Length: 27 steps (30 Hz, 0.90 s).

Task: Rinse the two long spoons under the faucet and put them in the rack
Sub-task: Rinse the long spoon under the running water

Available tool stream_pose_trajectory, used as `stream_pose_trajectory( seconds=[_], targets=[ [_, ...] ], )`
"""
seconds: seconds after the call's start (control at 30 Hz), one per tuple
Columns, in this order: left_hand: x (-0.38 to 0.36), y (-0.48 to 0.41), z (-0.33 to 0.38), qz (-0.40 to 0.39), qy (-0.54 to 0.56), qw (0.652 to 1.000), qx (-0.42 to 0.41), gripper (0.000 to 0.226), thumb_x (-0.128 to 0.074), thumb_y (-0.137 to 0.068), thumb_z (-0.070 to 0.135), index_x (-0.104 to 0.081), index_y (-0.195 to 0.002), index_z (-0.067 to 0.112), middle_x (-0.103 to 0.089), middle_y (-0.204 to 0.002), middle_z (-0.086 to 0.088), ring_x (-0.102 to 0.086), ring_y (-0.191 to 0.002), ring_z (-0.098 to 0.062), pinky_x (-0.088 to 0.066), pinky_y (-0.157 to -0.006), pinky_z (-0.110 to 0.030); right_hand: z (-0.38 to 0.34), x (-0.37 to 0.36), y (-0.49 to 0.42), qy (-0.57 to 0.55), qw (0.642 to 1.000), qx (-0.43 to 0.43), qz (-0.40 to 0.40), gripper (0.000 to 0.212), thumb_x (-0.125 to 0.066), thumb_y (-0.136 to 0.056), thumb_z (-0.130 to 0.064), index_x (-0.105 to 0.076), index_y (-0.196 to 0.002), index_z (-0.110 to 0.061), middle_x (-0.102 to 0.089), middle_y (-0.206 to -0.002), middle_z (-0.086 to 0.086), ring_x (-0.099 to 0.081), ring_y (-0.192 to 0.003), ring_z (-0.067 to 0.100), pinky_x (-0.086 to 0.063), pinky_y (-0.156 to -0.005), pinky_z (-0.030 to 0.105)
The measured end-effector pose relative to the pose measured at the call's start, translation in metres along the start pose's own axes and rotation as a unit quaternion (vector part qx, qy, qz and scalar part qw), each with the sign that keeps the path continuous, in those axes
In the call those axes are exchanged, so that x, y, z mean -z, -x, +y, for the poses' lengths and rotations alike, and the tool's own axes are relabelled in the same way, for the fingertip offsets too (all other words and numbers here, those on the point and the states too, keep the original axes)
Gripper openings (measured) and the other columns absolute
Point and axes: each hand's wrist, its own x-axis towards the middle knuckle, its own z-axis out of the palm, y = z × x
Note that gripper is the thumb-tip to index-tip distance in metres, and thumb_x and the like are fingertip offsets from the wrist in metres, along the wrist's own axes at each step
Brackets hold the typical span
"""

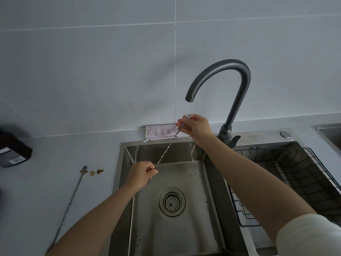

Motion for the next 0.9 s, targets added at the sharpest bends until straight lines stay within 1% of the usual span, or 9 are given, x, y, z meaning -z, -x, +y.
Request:
stream_pose_trajectory(
  seconds=[0.07, 0.17, 0.23, 0.37, 0.43, 0.5, 0.67, 0.8, 0.9],
  targets=[
    [0.0009, -0.0003, 0.0002, 0.001, -0.007, 1.0, 0.0, 0.038, -0.065, -0.083, 0.013, -0.047, -0.054, 0.031, -0.053, -0.054, 0.011, -0.052, -0.051, -0.001, -0.038, -0.053, -0.01, 0.0015, -0.0013, -0.0016, 0.011, 1.0, 0.003, 0.001, 0.018, -0.049, -0.095, -0.01, -0.054, -0.078, -0.004, -0.063, -0.075, 0.013, -0.067, -0.061, 0.018, -0.06, -0.065, 0.027],
    [0.0022, -0.0009, 0.0014, 0.004, -0.015, 1.0, -0.004, 0.039, -0.065, -0.083, 0.014, -0.046, -0.053, 0.031, -0.051, -0.053, 0.012, -0.049, -0.052, 0.0, -0.034, -0.054, -0.01, 0.0007, -0.003, -0.0033, 0.026, 1.0, 0.003, 0.014, 0.03, -0.043, -0.098, -0.023, -0.055, -0.077, -0.005, -0.064, -0.072, 0.011, -0.068, -0.056, 0.016, -0.059, -0.06, 0.024],
    [0.004, -0.0028, 0.0022, 0.006, -0.014, 1.0, -0.005, 0.04, -0.065, -0.083, 0.014, -0.046, -0.052, 0.031, -0.051, -0.052, 0.012, -0.048, -0.051, 0.0, -0.034, -0.053, -0.011, -0.0006, -0.003, -0.0043, 0.019, 1.0, 0.012, 0.019, 0.03, -0.042, -0.098, -0.023, -0.055, -0.078, -0.004, -0.063, -0.071, 0.012, -0.068, -0.054, 0.015, -0.059, -0.059, 0.023],
    [0.0073, -0.0067, 0.0042, 0.012, -0.008, 1.0, -0.008, 0.042, -0.065, -0.083, 0.013, -0.046, -0.05, 0.032, -0.051, -0.052, 0.011, -0.049, -0.051, -0.001, -0.036, -0.055, -0.013, -0.0035, -0.0028, -0.0042, -0.014, 1.0, 0.028, 0.0, 0.017, -0.048, -0.095, -0.005, -0.055, -0.08, -0.002, -0.061, -0.075, 0.012, -0.065, -0.065, 0.019, -0.059, -0.064, 0.023],
    [0.0079, -0.0072, 0.0053, 0.01, -0.014, 1.0, -0.009, 0.042, -0.064, -0.083, 0.012, -0.046, -0.051, 0.032, -0.051, -0.052, 0.011, -0.049, -0.051, -0.001, -0.036, -0.055, -0.012, -0.0045, -0.0025, -0.0038, -0.027, 0.999, 0.027, -0.012, 0.015, -0.049, -0.092, 0.001, -0.056, -0.079, -0.002, -0.06, -0.075, 0.013, -0.066, -0.062, 0.018, -0.06, -0.065, 0.024],
    [0.0079, -0.0074, 0.0054, 0.012, -0.017, 1.0, -0.006, 0.041, -0.065, -0.083, 0.013, -0.046, -0.051, 0.031, -0.051, -0.052, 0.011, -0.049, -0.051, -0.002, -0.037, -0.055, -0.013, -0.0046, -0.0028, -0.0031, -0.02, 1.0, 0.019, -0.011, 0.016, -0.049, -0.093, -0.002, -0.054, -0.078, -0.003, -0.06, -0.074, 0.013, -0.066, -0.056, 0.015, -0.059, -0.064, 0.026],
    [0.0069, -0.0076, 0.0065, 0.013, -0.024, 1.0, -0.005, 0.041, -0.065, -0.083, 0.013, -0.045, -0.051, 0.031, -0.051, -0.05, 0.011, -0.048, -0.048, -0.001, -0.034, -0.052, -0.012, -0.0027, -0.0038, -0.0031, 0.034, 0.999, 0.0, 0.013, 0.03, -0.04, -0.099, -0.023, -0.048, -0.075, -0.008, -0.062, -0.071, 0.011, -0.067, -0.05, 0.012, -0.058, -0.056, 0.026],
    [0.005, -0.0079, 0.0072, 0.006, -0.032, 0.999, -0.014, 0.043, -0.065, -0.083, 0.014, -0.044, -0.05, 0.031, -0.051, -0.05, 0.011, -0.048, -0.047, -0.003, -0.037, -0.054, -0.016, -0.0036, -0.0021, -0.0026, 0.036, 0.999, -0.013, 0.031, 0.038, -0.037, -0.099, -0.032, -0.051, -0.074, -0.007, -0.063, -0.069, 0.01, -0.066, -0.054, 0.014, -0.058, -0.056, 0.025],
    [0.0043, -0.0077, 0.008, 0.003, -0.038, 0.999, -0.018, 0.043, -0.065, -0.083, 0.015, -0.043, -0.05, 0.031, -0.049, -0.049, 0.011, -0.046, -0.047, -0.003, -0.036, -0.053, -0.017, -0.0044, -0.0011, -0.0018, 0.033, 0.999, -0.011, 0.03, 0.037, -0.039, -0.098, -0.031, -0.053, -0.074, -0.007, -0.062, -0.069, 0.009, -0.065, -0.059, 0.018, -0.057, -0.059, 0.025]
  ],
)
